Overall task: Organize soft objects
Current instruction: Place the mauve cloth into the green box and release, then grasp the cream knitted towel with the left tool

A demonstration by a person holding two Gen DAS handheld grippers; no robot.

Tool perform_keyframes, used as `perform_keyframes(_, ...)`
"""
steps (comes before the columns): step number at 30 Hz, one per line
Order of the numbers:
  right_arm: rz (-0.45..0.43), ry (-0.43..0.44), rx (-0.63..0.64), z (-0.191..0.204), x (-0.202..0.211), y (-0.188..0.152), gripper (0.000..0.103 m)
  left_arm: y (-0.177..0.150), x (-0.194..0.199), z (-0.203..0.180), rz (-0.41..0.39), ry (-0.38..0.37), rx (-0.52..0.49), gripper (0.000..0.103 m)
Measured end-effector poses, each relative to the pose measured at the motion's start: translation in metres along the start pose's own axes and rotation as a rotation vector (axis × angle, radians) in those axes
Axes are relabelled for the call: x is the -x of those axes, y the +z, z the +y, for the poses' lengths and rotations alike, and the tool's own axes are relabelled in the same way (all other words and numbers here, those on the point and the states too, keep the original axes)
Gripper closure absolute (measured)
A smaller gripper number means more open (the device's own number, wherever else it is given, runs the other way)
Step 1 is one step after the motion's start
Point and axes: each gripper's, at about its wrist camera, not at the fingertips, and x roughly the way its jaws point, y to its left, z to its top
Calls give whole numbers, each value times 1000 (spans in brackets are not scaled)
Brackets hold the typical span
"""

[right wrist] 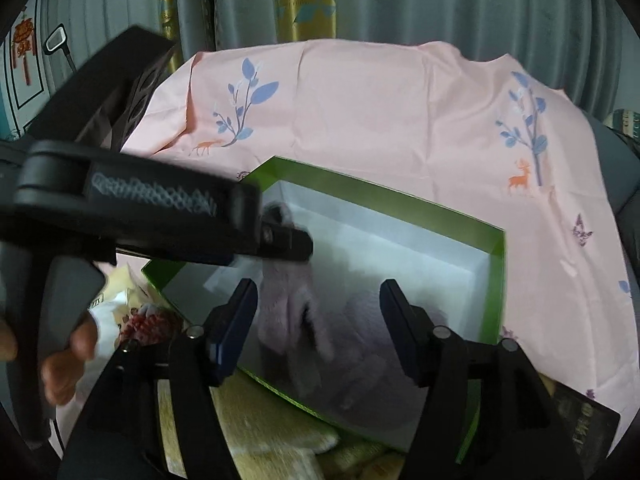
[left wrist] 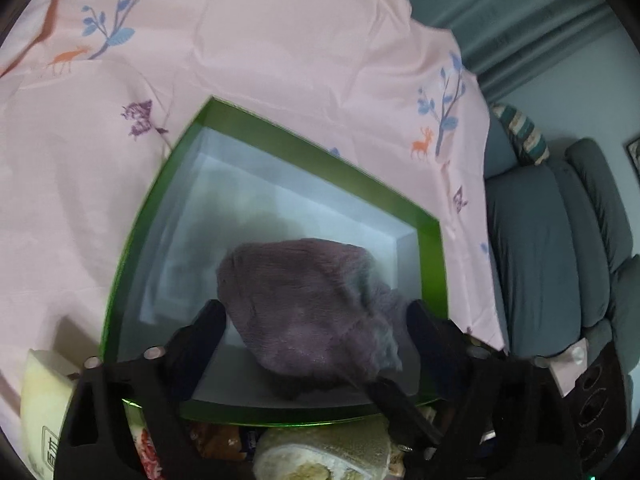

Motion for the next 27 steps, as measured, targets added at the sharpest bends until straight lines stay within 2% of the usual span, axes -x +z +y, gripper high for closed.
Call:
perform_keyframes(3,-47,33,-36,-12,23,-11,34,-4,13,4,-20,-2,-6,11)
perform_keyframes(6,-108,120,-57,-19,50,-26,30,-15,31,6,-55,-16,-38,11)
perform_keyframes(8,-150,138,-55,-18,62,-30,23,-26,44,8,-73,-28,-56,10)
perform_keyframes(10,-168,142,-64,-16,67,-32,22,-34,51,10,-82,-39,-60,9)
perform_keyframes(13,-169,166,-74,-15,75,-39,22,-50,59,13,-102,-56,-53,3)
perform_keyframes(18,-137,195,-45,-12,84,-69,22,-75,61,10,-109,-14,-97,3)
perform_keyframes(23,-74,280,-24,-5,76,-94,22,-94,54,1,-94,52,-163,3)
perform_keyframes(27,-41,369,-53,-1,72,-113,22,-102,47,-1,-65,44,-177,3)
